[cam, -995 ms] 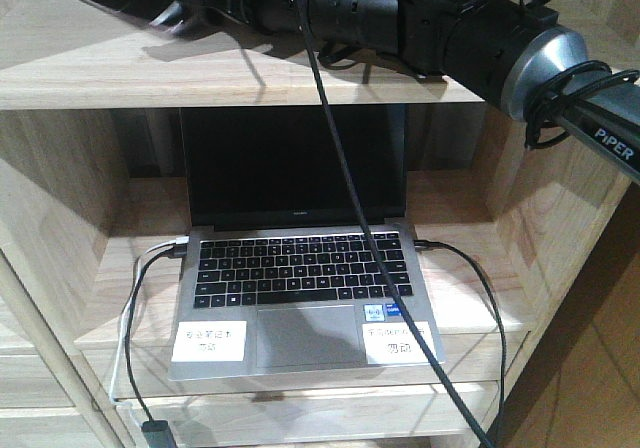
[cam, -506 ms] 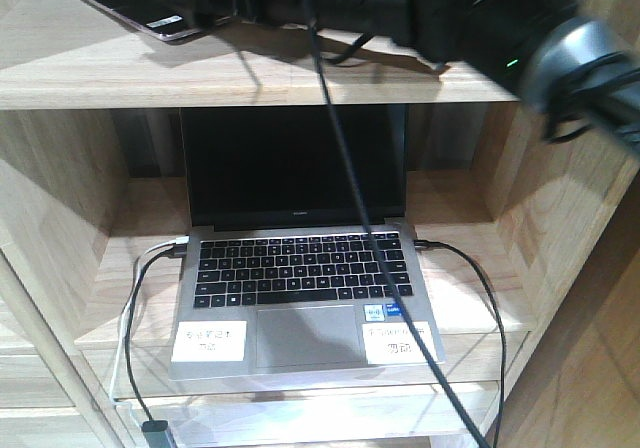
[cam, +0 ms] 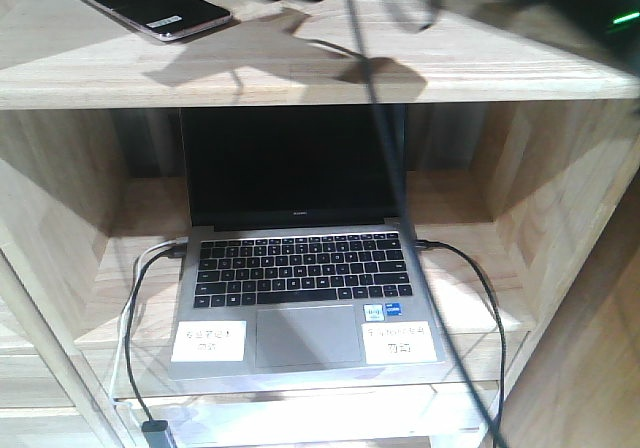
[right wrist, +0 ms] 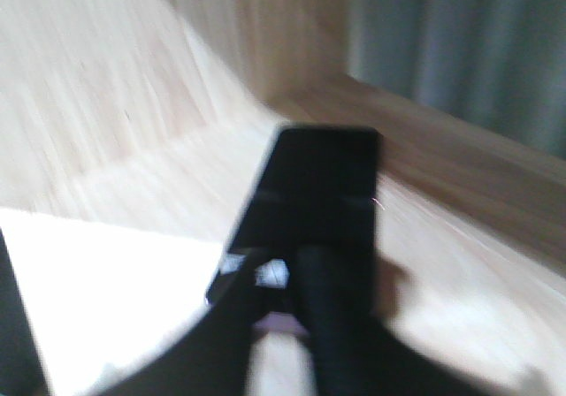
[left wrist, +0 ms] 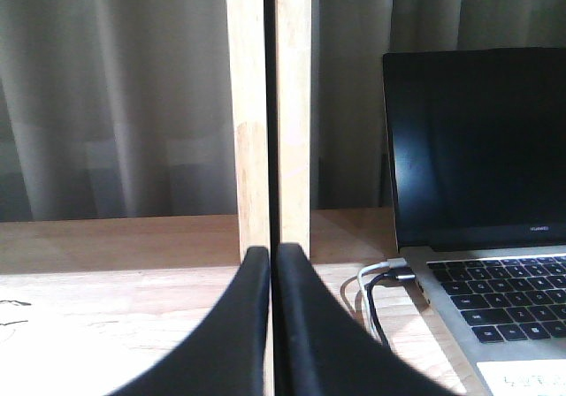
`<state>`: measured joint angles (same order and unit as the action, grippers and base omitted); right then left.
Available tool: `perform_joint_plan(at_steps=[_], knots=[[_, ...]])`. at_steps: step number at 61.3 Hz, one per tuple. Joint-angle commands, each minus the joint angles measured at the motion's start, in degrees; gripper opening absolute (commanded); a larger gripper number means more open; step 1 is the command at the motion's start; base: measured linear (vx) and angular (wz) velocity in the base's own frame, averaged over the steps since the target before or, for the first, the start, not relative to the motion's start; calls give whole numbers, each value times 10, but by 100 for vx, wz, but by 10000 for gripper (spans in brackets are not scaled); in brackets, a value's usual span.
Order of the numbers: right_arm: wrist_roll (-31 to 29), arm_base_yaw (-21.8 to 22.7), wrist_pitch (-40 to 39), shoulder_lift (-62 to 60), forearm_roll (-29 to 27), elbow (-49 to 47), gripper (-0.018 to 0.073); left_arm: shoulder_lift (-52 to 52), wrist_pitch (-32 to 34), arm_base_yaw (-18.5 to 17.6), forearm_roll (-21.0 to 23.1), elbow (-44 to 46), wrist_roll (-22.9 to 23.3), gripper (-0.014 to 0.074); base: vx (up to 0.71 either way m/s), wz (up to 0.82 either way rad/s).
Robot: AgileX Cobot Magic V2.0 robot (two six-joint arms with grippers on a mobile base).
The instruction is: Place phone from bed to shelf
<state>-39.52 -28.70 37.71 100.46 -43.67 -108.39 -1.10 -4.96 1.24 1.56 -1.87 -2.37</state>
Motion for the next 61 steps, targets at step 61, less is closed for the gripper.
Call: perform_joint_plan(at_steps=[61], knots=[[9,3,-276,-543,42,630,-5,-4,41,-3,6,14,5,1,0,0]])
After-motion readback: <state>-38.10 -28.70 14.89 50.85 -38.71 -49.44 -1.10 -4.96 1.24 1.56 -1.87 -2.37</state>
